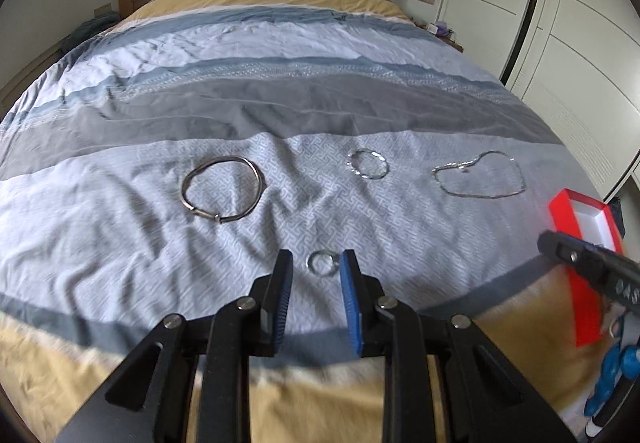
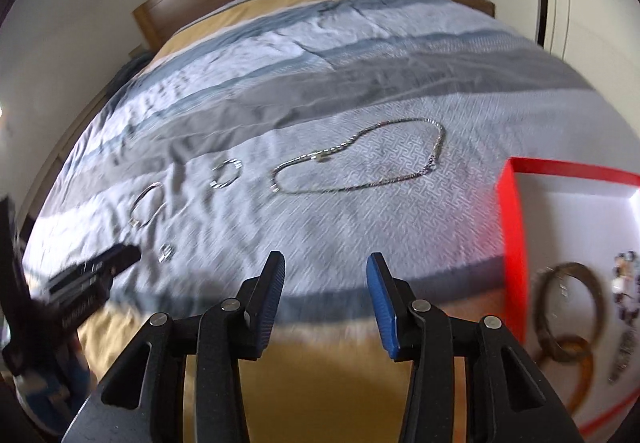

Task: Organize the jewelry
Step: 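Withdraw both tools from box toward remaining silver jewelry, then grasp small silver ring with left tool while right tool grasps silver chain necklace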

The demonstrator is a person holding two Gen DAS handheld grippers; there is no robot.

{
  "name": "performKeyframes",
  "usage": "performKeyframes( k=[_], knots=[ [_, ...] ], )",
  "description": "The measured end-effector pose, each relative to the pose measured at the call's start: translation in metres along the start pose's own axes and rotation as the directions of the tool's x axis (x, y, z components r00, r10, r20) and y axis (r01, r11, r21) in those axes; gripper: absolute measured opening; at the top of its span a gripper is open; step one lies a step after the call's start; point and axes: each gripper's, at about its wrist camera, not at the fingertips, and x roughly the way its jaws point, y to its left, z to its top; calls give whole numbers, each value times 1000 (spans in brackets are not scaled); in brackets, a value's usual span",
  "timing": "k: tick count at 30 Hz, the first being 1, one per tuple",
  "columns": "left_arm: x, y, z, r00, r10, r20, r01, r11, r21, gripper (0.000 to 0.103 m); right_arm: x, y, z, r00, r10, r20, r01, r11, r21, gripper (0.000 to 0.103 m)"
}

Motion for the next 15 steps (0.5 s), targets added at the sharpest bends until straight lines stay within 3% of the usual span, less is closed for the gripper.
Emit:
performKeyframes(
  k=[10,15],
  knots=[
    [38,12,-3,997,-66,-27,66,997,-30,24,55,-25,19,998,62,18,-64,986,153,50],
    [46,10,-2,995,-92,-30,91,995,-30,31,66,-33,33,994,100,53,-109,974,201,51]
  ],
)
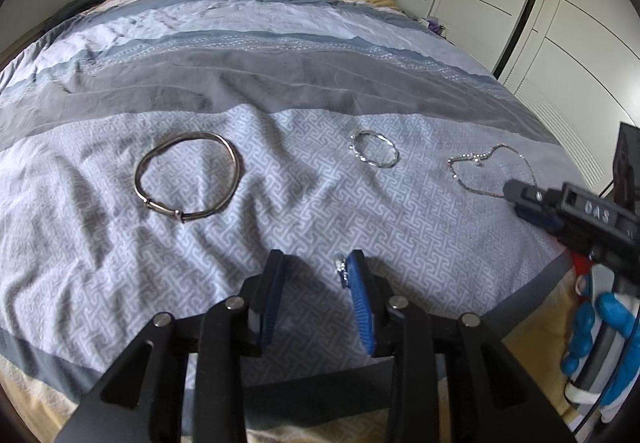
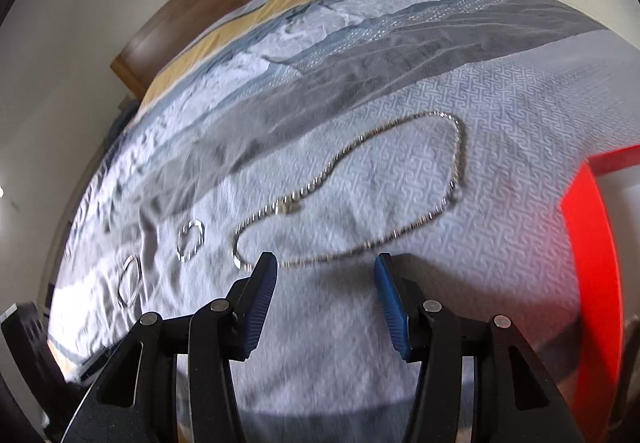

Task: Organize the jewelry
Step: 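Grasp small silver ring with left tool while right tool grasps silver chain necklace, then carry ring in left tool and necklace in right tool to box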

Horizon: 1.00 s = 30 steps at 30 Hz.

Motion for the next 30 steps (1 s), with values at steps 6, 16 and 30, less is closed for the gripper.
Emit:
performKeyframes(
  k=[6,16,30],
  knots=[
    [1,2,-4,1000,-17,-4,17,1000,-7,31,17,2,19,1000,9,19,-9,1000,8,51],
    [4,-5,-8,1000,7,-2,-7,1000,20,28,46,6,48,999,7,36,-7,1000,-9,38],
    [-13,-7,-2,1000,29,-4,-29,999,14,19,8,13,42,994,98,52,-97,995,-29,4]
  ],
)
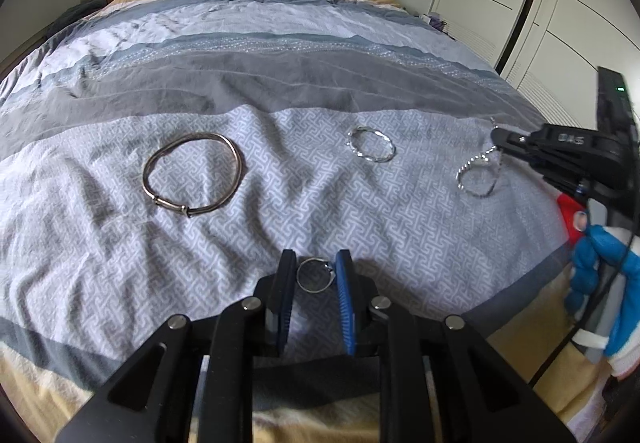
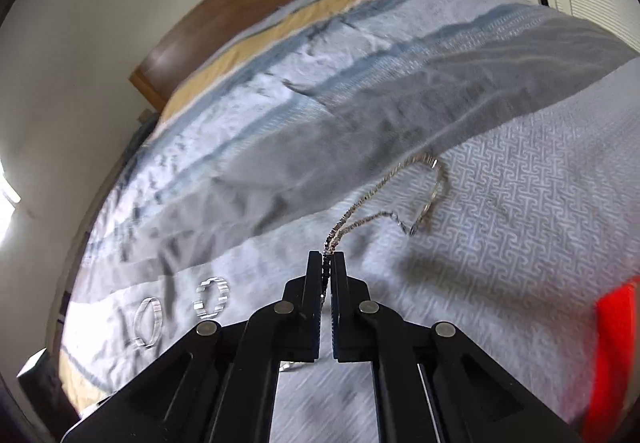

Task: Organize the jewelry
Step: 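Carry ring in left tool and necklace in right tool to box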

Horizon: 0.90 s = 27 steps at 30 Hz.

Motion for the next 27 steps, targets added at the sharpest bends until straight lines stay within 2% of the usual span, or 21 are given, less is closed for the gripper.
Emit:
performKeyframes(
  k=[7,14,20,27],
  knots=[
    [-32,-9,3,1000,-4,29,4,1000,-2,19,-64,13,-2,992,108,59,-110,994,27,4],
    [-68,-35,7,997,-28,71,27,999,19,19,-133,13,-2,981,142,129,-148,988,37,4],
    [-92,-74,10,992,-82,100,76,995,65,19,-193,1,0,972,128,197,-136,990,28,4],
    [-101,-137,9,979,-175,101,162,978,128,19,-246,-38,0,970,48,237,-53,998,16,4]
  ],
)
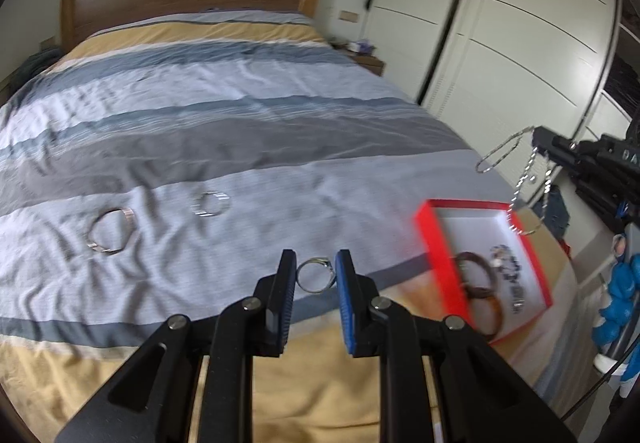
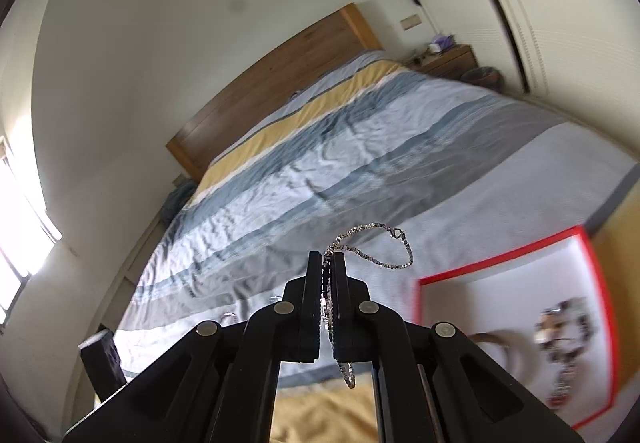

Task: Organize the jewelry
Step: 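Carry ring in left tool and necklace in right tool to box, then open left tool dropping ring while right tool lowers and releases necklace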

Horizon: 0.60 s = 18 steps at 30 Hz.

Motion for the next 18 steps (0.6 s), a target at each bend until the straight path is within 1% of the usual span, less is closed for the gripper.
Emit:
performKeyframes(
  k=[5,9,11,13,15,18],
  knots=[
    [20,-57,5,996,-84,-18,85,995,56,19,-15,-38,0,996,-84,-22,83,996,-28,4],
    [48,-106,6,989,-137,-51,142,983,118,19,-12,-76,-4,988,-144,-56,143,989,-24,4],
    [62,-121,5,986,-151,-72,160,978,133,19,-7,-94,-7,983,-167,-72,166,986,-21,4],
    [78,-137,3,983,-157,-91,170,974,151,19,-1,-108,-10,980,-183,-84,182,983,-17,4],
    [92,-148,1,984,-147,-102,163,971,174,19,7,-123,-12,975,-201,-95,200,980,-15,4],
    [113,-157,0,984,-131,-118,151,972,182,19,18,-140,-16,970,-219,-109,219,976,-7,4]
  ],
)
